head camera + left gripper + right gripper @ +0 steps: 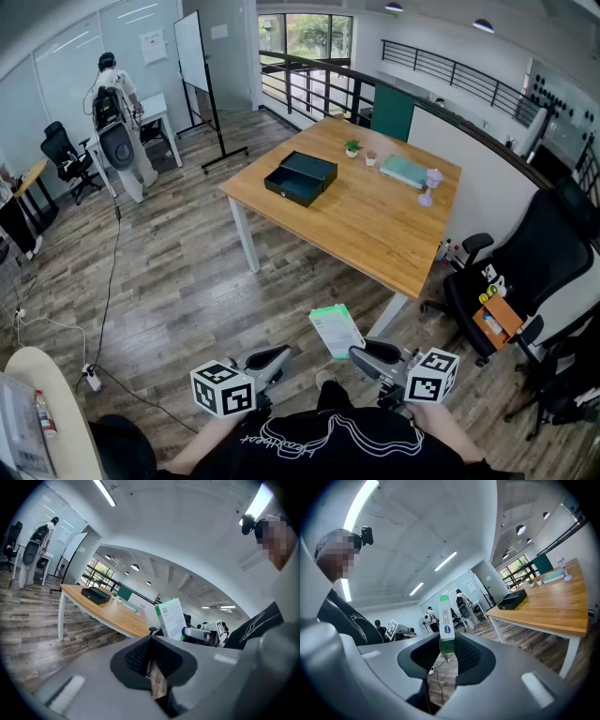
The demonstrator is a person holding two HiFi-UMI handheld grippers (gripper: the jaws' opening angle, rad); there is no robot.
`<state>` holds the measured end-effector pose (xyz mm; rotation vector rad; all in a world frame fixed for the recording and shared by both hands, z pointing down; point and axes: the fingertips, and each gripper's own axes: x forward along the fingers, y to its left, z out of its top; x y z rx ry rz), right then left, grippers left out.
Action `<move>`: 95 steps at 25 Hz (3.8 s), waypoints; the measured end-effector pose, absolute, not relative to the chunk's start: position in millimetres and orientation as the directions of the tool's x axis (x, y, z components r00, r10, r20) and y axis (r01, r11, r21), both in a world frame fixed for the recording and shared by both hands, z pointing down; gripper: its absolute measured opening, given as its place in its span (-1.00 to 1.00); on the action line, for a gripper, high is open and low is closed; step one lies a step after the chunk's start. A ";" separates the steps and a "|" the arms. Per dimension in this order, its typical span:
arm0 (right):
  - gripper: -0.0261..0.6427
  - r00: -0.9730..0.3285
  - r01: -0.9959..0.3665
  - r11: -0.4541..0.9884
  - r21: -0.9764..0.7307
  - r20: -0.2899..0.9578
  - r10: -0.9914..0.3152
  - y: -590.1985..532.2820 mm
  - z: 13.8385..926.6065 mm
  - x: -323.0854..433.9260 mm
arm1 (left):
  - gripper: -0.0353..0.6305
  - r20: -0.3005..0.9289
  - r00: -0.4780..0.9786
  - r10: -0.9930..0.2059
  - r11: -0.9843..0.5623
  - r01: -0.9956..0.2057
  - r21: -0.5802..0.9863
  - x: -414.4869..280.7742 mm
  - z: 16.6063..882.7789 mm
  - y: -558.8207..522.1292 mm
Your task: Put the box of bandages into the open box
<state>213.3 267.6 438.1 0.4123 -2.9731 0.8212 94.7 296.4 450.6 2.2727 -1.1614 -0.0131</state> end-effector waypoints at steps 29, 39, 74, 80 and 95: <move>-0.56 -0.971 -0.237 0.785 -0.573 0.152 -0.183 148.0 486.4 138.7 | -0.89 0.361 0.522 -0.772 -0.269 -0.784 0.560 7.9 498.4 203.7; -0.56 -0.968 -0.252 0.789 -0.561 0.153 -0.200 11.9 475.1 95.3 | -0.89 0.336 0.530 -0.778 -0.305 -0.787 0.536 -34.5 469.9 62.2; -0.56 -0.867 -0.498 0.754 -0.428 0.277 -0.414 -263.3 462.5 -38.7 | -0.89 0.307 0.712 -0.632 -0.476 -0.669 0.571 -160.6 462.6 -228.9; -0.56 -0.825 -0.562 0.742 -0.367 0.321 -0.466 -308.0 465.8 -61.1 | -0.89 0.287 0.741 -0.607 -0.517 -0.642 0.566 -189.0 457.9 -280.4; -0.56 -0.705 -0.646 0.742 -0.178 0.513 -0.491 -369.9 523.9 -88.4 | -0.89 0.315 0.760 -0.568 -0.531 -0.631 0.565 -230.2 475.4 -334.5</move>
